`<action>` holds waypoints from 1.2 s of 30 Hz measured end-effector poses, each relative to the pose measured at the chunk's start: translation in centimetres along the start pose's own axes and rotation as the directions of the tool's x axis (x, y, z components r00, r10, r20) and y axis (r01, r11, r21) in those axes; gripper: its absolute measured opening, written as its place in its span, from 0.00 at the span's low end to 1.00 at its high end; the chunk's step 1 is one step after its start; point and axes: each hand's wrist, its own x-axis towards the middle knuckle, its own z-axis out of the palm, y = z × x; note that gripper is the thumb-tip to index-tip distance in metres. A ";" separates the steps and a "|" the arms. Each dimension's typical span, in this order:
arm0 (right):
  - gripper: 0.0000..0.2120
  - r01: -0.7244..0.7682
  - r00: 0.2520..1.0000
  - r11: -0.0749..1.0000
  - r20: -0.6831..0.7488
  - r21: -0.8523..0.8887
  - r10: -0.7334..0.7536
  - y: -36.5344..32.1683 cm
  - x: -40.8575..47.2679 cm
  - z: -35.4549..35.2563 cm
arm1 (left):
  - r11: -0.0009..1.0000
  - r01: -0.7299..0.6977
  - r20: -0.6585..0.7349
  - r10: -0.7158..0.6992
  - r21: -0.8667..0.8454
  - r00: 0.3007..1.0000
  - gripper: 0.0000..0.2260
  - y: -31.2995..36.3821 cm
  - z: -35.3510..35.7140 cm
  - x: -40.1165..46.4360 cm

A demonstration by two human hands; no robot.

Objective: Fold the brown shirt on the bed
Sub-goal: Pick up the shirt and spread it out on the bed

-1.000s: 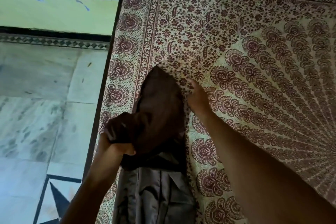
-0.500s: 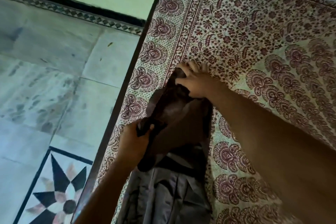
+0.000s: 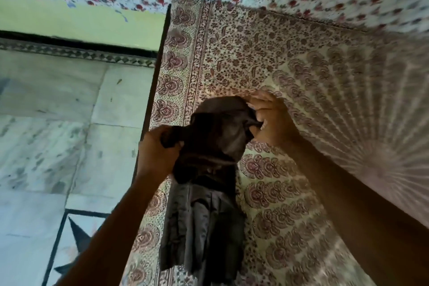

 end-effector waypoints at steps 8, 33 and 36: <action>0.13 -0.320 0.925 0.889 -0.092 0.328 0.368 -9.1 -9.5 -14.3 | 0.930 -0.366 -0.004 0.366 0.019 0.931 0.09 11.0 -3.5 -8.3; 0.50 -0.538 0.836 0.843 0.142 0.021 0.530 -15.0 -35.9 -42.9 | 0.643 -0.518 -0.363 0.757 0.564 0.543 0.09 27.9 1.2 -35.0; 0.14 -0.552 0.834 0.833 -0.069 -0.046 0.548 -14.1 -38.1 -44.0 | 0.570 -0.461 -0.306 0.792 0.680 0.528 0.08 28.5 1.1 -38.0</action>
